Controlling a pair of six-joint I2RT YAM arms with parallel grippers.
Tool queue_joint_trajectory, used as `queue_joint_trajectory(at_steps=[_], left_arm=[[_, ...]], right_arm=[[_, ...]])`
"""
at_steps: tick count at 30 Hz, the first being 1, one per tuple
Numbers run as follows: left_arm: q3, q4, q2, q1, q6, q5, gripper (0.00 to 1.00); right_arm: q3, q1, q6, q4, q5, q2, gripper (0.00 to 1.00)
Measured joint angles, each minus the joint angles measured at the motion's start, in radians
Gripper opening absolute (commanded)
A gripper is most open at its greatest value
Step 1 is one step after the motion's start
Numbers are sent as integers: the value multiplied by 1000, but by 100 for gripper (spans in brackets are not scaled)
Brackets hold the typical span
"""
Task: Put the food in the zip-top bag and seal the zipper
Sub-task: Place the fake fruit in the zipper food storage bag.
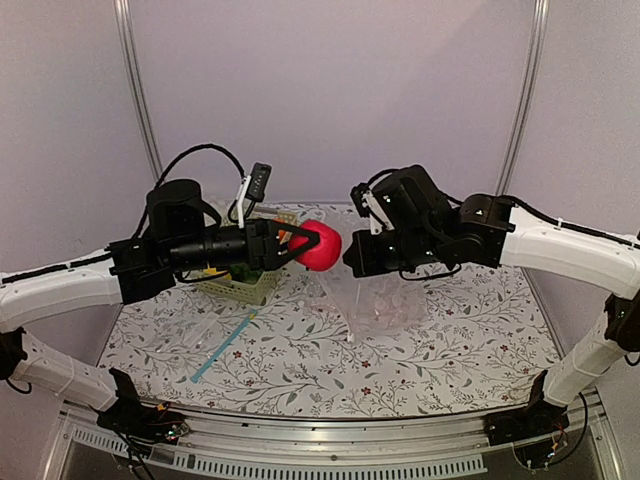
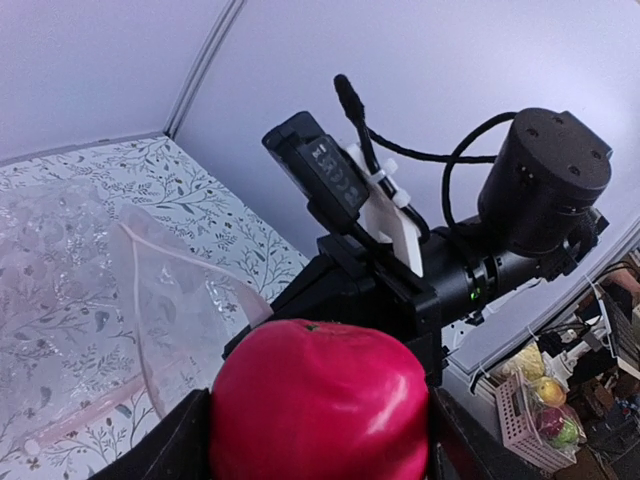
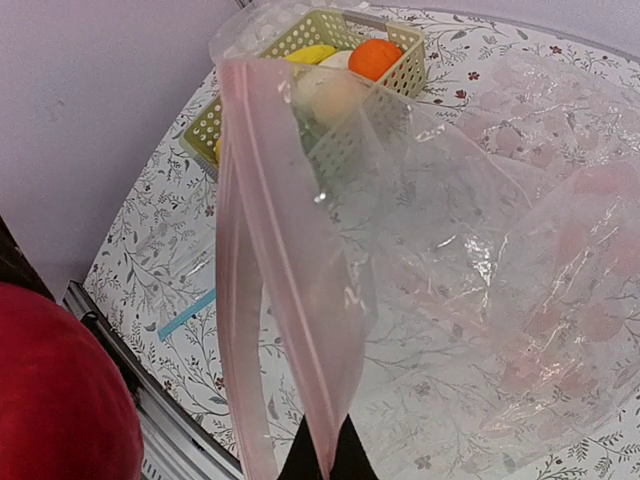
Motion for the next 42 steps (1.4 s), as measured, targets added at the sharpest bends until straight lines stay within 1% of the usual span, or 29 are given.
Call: queue_joint_trajectory(at_steps=[4, 9, 16, 21, 25, 31, 37, 42], left_arm=[[0, 34, 42, -16, -6, -11, 68], [0, 30, 56, -27, -3, -57, 68], [9, -35, 66, -48, 8, -150, 68], [42, -95, 104, -66, 13, -227, 68], [72, -119, 141, -84, 21, -256, 69], [128, -154, 200, -108, 33, -284, 76], [132, -190, 204, -115, 47, -298, 86], [132, -204, 194, -117, 53, -306, 88]], right_arm=[[-16, 0, 5, 31, -22, -34, 0], [-32, 0, 5, 63, -39, -66, 0], [-58, -2, 5, 103, -68, -106, 0], [-65, -6, 5, 134, -92, -114, 0], [-68, -6, 5, 164, -117, -115, 0], [-74, -6, 8, 185, -128, -115, 0], [-100, -6, 18, 196, -115, -119, 0], [-115, -6, 30, 195, -91, -119, 0]])
